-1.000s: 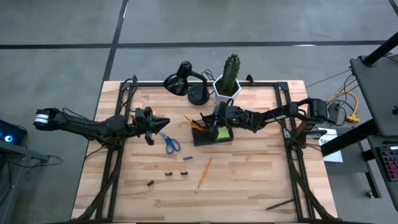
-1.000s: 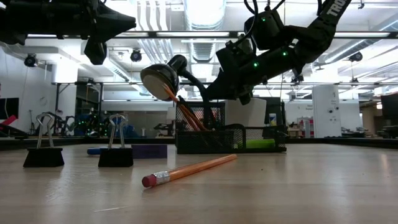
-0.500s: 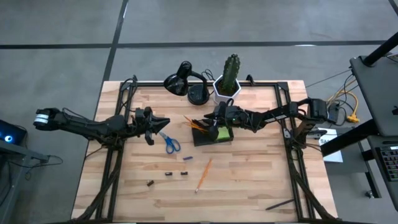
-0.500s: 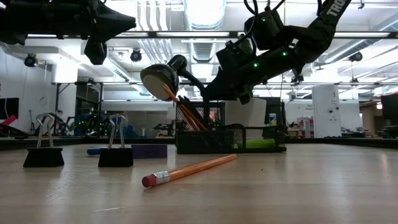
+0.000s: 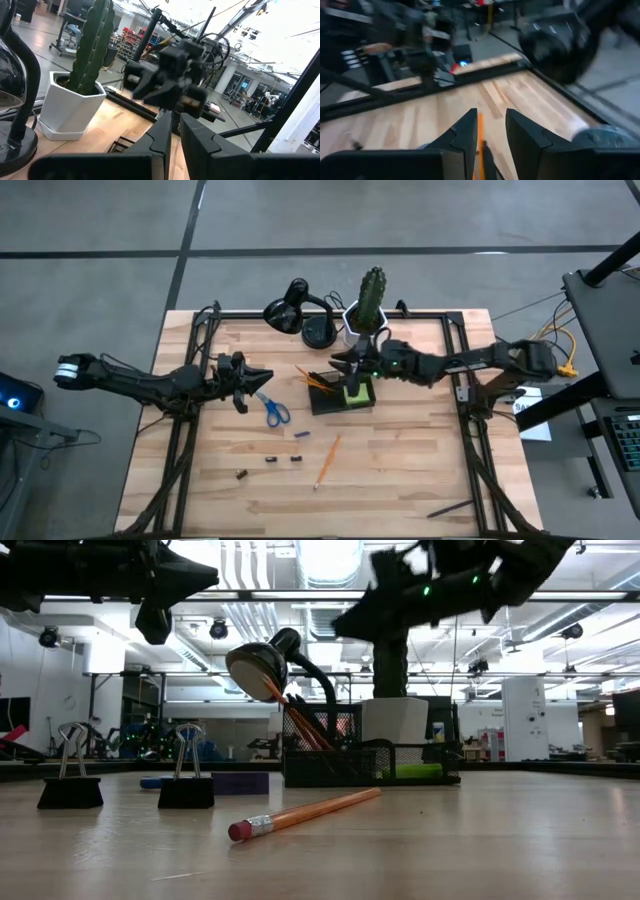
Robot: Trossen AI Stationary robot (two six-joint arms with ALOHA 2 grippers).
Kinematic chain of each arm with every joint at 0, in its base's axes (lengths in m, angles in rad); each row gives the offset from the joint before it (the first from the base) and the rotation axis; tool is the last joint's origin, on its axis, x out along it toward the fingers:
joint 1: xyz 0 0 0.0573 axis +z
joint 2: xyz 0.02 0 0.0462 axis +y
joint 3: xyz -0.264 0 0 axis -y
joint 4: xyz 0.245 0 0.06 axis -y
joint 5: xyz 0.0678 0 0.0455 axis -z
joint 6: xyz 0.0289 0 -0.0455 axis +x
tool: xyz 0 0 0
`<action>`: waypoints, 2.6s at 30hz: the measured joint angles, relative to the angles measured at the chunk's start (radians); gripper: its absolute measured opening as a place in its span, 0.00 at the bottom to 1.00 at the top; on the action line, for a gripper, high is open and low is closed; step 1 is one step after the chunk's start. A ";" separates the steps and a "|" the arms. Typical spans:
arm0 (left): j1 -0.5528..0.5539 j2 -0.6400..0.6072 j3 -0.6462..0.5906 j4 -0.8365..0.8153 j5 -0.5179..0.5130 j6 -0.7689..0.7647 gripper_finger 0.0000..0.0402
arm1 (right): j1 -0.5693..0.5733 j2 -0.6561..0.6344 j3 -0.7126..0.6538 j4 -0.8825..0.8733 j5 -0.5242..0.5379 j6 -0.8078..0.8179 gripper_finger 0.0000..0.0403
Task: Pick and place office supplies into organizer
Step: Put the black pen into the desk organizer
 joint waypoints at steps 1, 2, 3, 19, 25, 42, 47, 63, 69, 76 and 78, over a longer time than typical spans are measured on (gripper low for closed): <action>0.000 0.000 0.000 0.000 0.000 0.000 0.06 | 0.002 -0.027 0.000 -0.020 -0.021 -0.022 0.22; 0.000 0.000 0.000 0.000 0.000 0.000 0.06 | 0.005 -0.056 0.000 -0.051 -0.038 -0.041 0.22; 0.000 0.000 0.000 0.000 0.000 0.000 0.06 | 0.011 -0.085 0.000 -0.077 -0.048 -0.058 0.22; 0.000 0.000 0.000 -0.001 -0.002 0.001 0.06 | 0.298 -0.476 0.000 -0.839 -0.056 0.093 0.47; 0.000 0.000 0.000 -0.002 -0.012 0.001 0.06 | 0.503 -0.519 0.000 -0.995 -0.057 0.301 0.50; 0.000 0.000 0.000 -0.005 -0.020 0.000 0.06 | 1.032 -0.345 0.000 -1.154 -0.243 0.878 0.50; 0.000 0.000 0.000 -0.009 -0.020 0.000 0.06 | 1.138 -0.233 0.001 -1.137 -0.307 0.941 0.50; 0.000 0.001 -0.002 -0.037 -0.020 -0.002 0.06 | 1.241 0.221 0.309 -1.347 -0.252 0.764 0.50; 0.000 0.001 -0.002 -0.037 -0.020 0.001 0.06 | 1.256 0.354 0.412 -1.403 -0.249 0.705 0.48; 0.000 0.001 -0.002 -0.036 -0.020 0.000 0.06 | 1.289 0.410 0.453 -1.407 -0.205 0.746 0.43; 0.000 0.001 -0.002 -0.037 -0.020 -0.001 0.06 | 1.293 0.410 0.451 -1.405 -0.200 0.772 0.42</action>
